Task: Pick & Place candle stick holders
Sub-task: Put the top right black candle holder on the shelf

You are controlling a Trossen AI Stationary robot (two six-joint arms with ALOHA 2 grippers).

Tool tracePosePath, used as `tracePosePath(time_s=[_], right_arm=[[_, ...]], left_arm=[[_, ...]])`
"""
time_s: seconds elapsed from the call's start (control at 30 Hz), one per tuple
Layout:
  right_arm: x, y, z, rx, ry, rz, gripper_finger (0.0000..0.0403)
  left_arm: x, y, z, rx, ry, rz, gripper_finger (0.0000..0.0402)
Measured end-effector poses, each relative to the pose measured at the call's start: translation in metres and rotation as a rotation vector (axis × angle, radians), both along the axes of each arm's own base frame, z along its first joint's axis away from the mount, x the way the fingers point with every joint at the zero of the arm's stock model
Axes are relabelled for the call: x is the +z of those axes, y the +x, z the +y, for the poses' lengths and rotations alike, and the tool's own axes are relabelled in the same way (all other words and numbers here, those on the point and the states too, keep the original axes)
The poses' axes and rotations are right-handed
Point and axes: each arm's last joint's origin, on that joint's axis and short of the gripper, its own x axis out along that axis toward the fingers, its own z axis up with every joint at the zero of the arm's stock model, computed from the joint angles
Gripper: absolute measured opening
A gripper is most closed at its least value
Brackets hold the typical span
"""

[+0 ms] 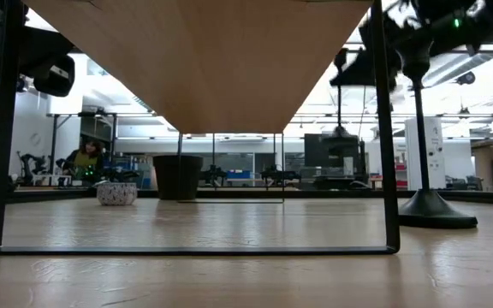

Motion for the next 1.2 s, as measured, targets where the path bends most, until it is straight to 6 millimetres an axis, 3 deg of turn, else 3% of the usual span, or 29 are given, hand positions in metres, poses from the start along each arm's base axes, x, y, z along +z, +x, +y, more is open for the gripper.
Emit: tracePosePath(time_s=[0.2, 0.33, 0.8, 1.2], right_arm=[[0.042, 0.014, 0.006, 0.101, -0.006, -0.043, 0.0009], [0.06, 0.029, 0.007, 0.191, 0.021, -0.079, 0.0009], [0.075, 0.113, -0.003, 0.414, 0.035, -0.037, 0.0009], [0.076, 0.18, -0.023, 0.517, 0.007, -0.011, 0.001]], left_arm=[[0.0, 0.0, 0.0, 0.0, 0.0, 0.0, 0.0014], [0.0, 0.0, 0.0, 0.0, 0.0, 0.0, 0.0014], [0.0, 0.0, 0.0, 0.0, 0.001, 0.002, 0.0014], [-0.001, 0.0, 0.0, 0.0, 0.003, 0.006, 0.0014]])
